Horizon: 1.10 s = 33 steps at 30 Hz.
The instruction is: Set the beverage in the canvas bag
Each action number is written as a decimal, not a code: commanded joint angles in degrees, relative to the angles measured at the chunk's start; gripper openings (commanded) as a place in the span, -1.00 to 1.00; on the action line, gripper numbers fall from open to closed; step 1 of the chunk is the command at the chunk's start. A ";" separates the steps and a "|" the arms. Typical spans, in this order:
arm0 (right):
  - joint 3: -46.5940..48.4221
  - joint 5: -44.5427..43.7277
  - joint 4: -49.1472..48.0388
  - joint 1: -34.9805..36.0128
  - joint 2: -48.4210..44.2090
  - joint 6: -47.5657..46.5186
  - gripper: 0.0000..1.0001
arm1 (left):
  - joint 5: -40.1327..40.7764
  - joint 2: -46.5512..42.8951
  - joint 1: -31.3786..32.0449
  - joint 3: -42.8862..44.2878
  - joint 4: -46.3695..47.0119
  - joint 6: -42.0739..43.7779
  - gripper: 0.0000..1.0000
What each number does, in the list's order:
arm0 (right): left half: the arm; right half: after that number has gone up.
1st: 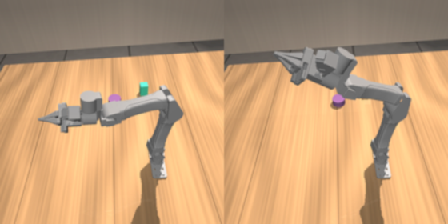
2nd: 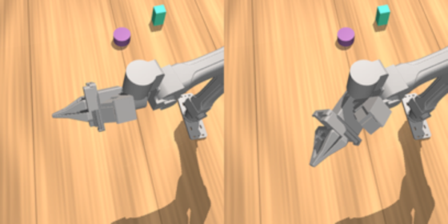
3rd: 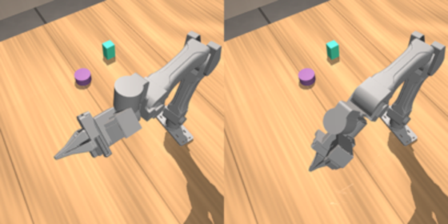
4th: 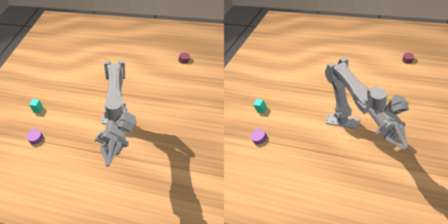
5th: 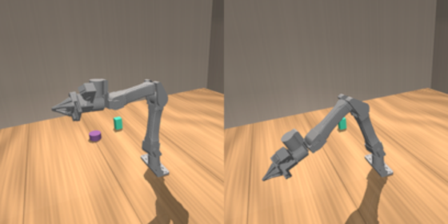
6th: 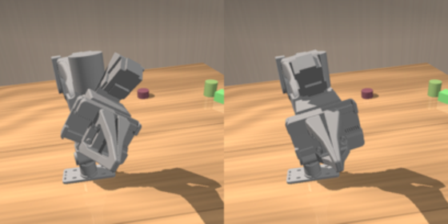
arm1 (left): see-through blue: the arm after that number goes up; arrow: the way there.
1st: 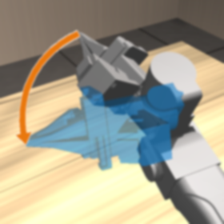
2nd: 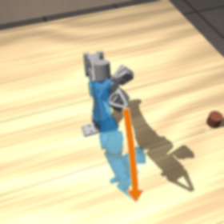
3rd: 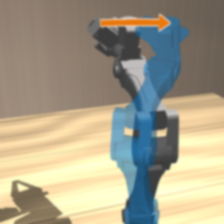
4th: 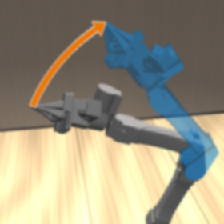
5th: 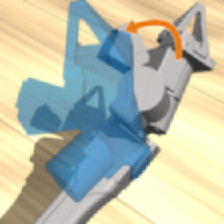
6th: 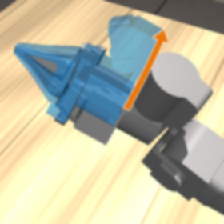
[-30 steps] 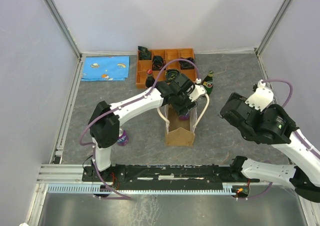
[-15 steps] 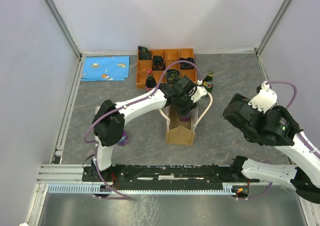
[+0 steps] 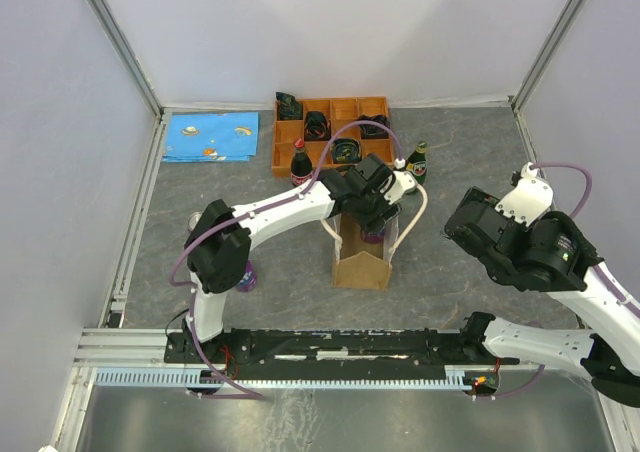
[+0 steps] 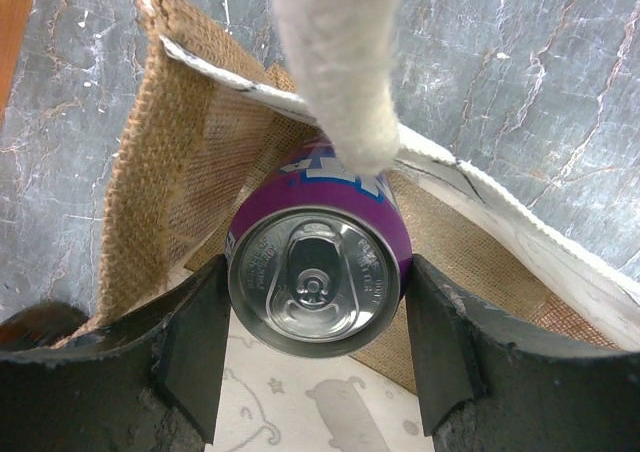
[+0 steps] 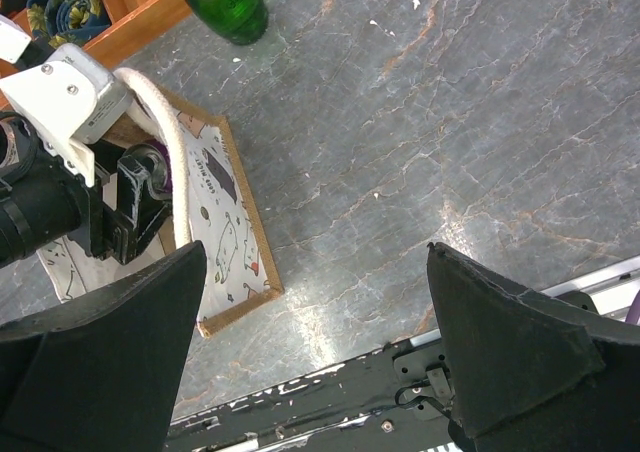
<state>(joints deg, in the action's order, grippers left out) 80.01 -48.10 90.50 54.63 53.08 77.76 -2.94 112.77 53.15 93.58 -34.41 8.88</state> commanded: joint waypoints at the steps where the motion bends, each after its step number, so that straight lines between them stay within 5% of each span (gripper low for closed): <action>1: -0.11 -1.91 -0.06 0.06 -0.82 0.56 0.99 | 2.54 -1.27 1.22 0.72 5.91 -1.26 -0.57; 7: -0.29 -2.00 -0.21 0.15 -0.96 0.57 0.99 | 4.96 -1.76 1.98 1.15 6.20 -0.76 0.23; 13: -0.42 -1.91 -0.79 0.12 -0.70 -0.01 0.99 | 6.63 -4.84 2.09 0.80 6.09 -1.92 0.76; 28: -0.17 -0.95 -3.26 0.12 0.48 -1.93 0.99 | 7.62 -19.80 0.25 1.38 4.49 -4.98 0.87; 33: 0.61 -0.69 -3.96 0.11 1.40 -3.22 0.99 | 2.85 -28.20 -14.22 5.48 -3.70 -9.02 0.87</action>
<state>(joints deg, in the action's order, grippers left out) 79.64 -47.88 88.03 54.63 53.89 76.03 2.20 93.19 51.05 94.04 -32.99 5.08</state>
